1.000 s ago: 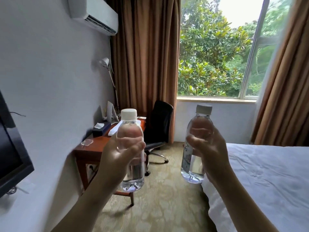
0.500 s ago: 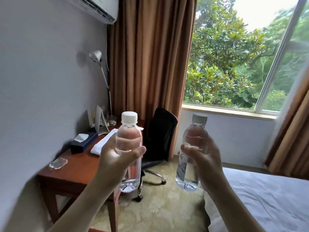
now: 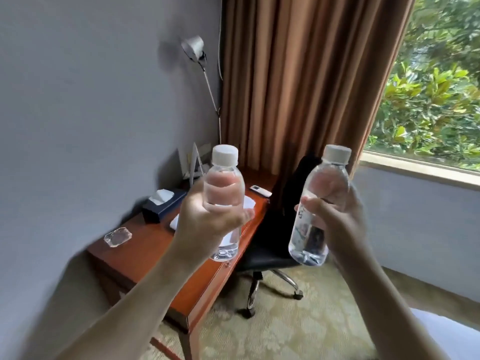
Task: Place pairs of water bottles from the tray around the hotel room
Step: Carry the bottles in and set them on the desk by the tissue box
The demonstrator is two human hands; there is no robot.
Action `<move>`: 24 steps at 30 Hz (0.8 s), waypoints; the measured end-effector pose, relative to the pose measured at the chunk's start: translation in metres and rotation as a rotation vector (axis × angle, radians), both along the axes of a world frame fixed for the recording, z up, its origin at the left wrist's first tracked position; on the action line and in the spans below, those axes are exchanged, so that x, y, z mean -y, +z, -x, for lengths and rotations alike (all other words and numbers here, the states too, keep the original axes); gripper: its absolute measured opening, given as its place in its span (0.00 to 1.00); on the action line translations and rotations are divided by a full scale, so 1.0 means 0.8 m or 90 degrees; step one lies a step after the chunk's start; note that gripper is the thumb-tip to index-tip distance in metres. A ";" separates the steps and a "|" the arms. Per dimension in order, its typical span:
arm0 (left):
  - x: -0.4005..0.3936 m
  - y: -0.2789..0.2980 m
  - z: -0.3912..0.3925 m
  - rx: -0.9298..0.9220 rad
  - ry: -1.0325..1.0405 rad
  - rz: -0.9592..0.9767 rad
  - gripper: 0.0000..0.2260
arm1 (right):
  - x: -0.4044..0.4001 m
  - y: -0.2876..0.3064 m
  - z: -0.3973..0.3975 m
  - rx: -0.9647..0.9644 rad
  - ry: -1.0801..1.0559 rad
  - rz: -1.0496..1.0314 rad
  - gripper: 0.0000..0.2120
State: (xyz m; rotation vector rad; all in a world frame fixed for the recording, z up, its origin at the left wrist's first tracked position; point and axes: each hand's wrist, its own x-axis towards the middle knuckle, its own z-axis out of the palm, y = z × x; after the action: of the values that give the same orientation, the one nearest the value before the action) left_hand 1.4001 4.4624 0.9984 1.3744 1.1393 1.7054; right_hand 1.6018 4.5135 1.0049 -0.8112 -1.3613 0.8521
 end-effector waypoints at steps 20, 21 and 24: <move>-0.151 -0.108 0.209 0.056 0.501 0.100 0.19 | -0.299 -0.100 0.329 0.067 0.586 0.115 0.20; -0.158 -0.116 0.223 0.074 0.489 0.113 0.18 | -0.306 -0.103 0.344 0.073 0.605 0.119 0.21; -0.178 -0.147 0.260 0.132 0.400 0.122 0.16 | -0.329 -0.118 0.385 0.098 0.661 0.117 0.19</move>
State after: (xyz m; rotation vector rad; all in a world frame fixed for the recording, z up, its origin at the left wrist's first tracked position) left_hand 1.1920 4.6051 0.8805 0.7348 1.6734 2.0317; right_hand 1.2941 4.7765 0.9102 -0.2487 -1.8733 1.7539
